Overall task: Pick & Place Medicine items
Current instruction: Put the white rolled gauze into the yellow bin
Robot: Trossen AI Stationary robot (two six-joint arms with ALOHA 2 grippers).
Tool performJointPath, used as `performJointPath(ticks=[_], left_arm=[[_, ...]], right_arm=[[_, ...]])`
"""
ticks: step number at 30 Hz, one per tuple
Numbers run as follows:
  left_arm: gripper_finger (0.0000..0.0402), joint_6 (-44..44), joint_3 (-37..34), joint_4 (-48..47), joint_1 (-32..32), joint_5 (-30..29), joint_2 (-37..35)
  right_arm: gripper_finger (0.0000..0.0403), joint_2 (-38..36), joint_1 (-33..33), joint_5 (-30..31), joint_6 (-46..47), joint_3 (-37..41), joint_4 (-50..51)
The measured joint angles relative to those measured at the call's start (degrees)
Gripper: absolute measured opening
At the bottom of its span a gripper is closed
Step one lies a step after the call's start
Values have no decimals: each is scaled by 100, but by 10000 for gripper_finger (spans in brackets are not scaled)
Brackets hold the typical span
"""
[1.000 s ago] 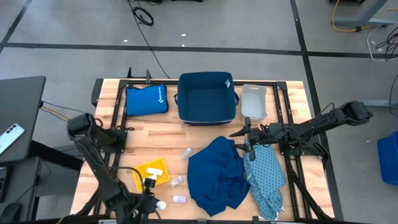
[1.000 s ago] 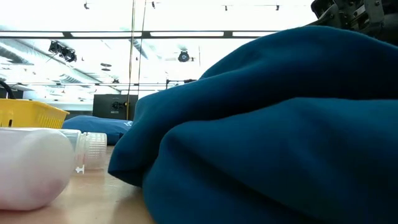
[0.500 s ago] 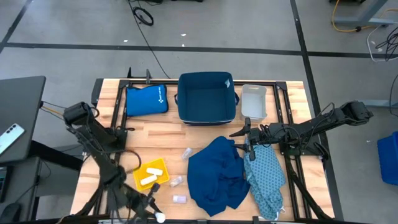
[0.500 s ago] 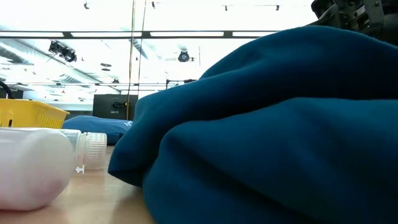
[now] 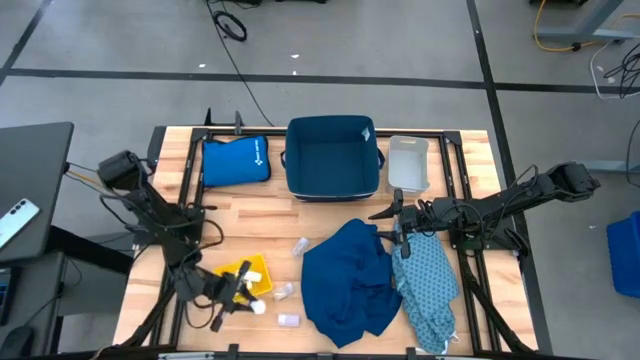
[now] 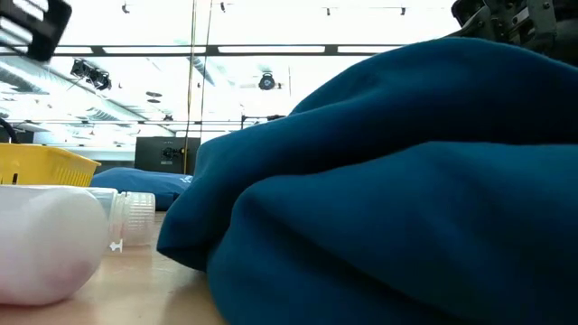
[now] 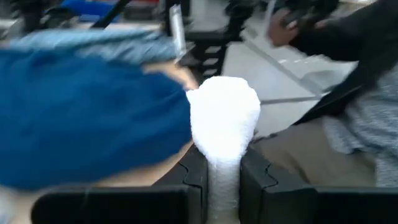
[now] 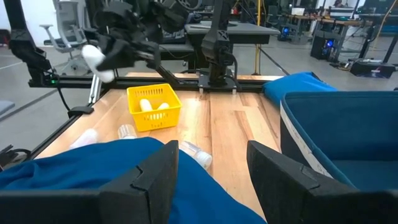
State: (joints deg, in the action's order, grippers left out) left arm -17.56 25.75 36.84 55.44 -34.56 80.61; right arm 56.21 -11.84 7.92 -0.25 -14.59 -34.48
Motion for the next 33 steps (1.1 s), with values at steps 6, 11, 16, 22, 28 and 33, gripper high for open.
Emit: performJointPath(ticks=[6,11,16,22,28,33], left_arm=[[47,-1023,-25,-1398,4,-328,-384],[47,-1871,-25,-2429,4,-444,-659],[47,-2730,-24,-3373,-35,-405,-789],[47,-3525,-23,-4187,-216,125,-799],[47,-3559,-12,-4610,-553,931,-799],[50,-3584,0,-5018,-908,1690,-804]], right_arm=[[199,1,1,0,90,-2,3],[199,2,0,-2,110,-2,52],[199,1,1,-2,109,-2,53],[199,2,1,-4,107,-2,66],[199,1,1,-4,105,-2,88],[199,1,0,-7,88,-2,89]])
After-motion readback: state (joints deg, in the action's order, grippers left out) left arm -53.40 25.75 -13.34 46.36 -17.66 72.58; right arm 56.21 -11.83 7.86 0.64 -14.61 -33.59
